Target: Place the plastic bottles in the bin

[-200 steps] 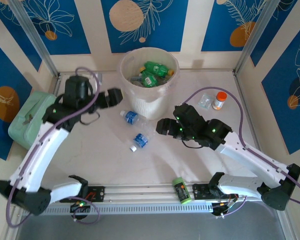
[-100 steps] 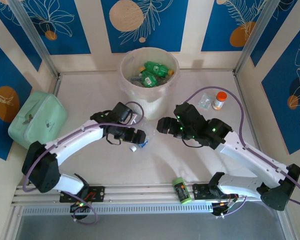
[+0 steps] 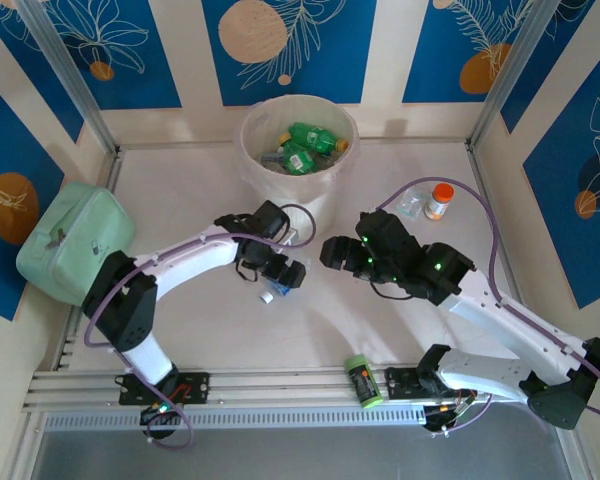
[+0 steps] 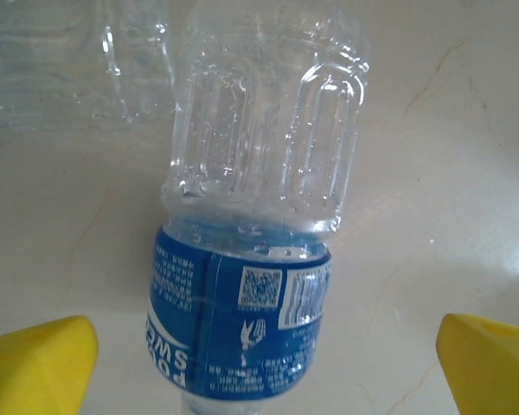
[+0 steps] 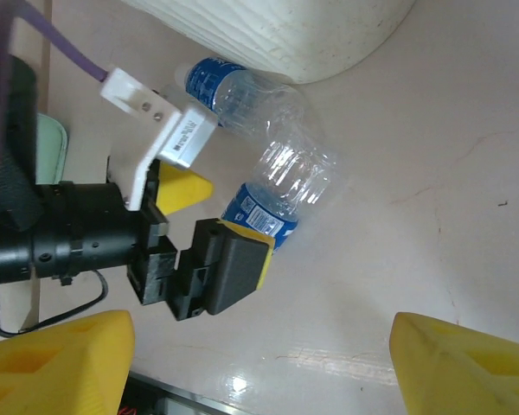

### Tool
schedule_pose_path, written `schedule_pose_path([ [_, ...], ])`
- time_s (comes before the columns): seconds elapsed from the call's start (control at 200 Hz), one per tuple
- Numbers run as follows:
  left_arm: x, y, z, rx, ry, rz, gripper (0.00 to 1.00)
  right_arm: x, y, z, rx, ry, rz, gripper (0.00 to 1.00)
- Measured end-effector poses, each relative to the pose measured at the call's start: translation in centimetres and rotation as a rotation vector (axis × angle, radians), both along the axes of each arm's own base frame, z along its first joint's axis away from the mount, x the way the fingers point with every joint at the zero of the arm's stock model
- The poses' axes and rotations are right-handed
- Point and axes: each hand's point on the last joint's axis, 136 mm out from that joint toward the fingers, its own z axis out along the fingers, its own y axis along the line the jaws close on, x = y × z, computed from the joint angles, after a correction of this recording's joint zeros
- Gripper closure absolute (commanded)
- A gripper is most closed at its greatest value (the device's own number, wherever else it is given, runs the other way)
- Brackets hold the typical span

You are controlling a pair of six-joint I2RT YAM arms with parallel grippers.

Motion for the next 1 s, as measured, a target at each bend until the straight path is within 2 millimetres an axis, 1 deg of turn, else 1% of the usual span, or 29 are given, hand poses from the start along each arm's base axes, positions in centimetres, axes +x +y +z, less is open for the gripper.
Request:
schedule_pose_path([
  [0.14,-0.1,0.2,-1.2,0.049,0.004,-0.021,0.01,-0.2,-0.5,0.4,0.010,-0.011,-0.010,0.22],
  [0.345,0.1,0.7,-2.1,0.092,-0.001,-0.023,0.04,-0.3,-0.6,0.5,0.016,-0.011,-0.016,0.22],
  [0.545,0.0,0.6,-3.4,0.115,0.015,-0.035,0.12,-0.2,-0.7,0.5,0.012,-0.014,-0.021,0.22],
  [0.71,0.2,0.2,-3.3,0.102,0.002,-0.040,0.21,-0.2,-0.8,0.5,0.010,-0.013,-0.022,0.22],
  [1.0,-0.2,0.1,-3.6,0.102,0.004,-0.051,0.34,-0.1,-0.9,0.5,0.007,-0.016,-0.027,0.22],
])
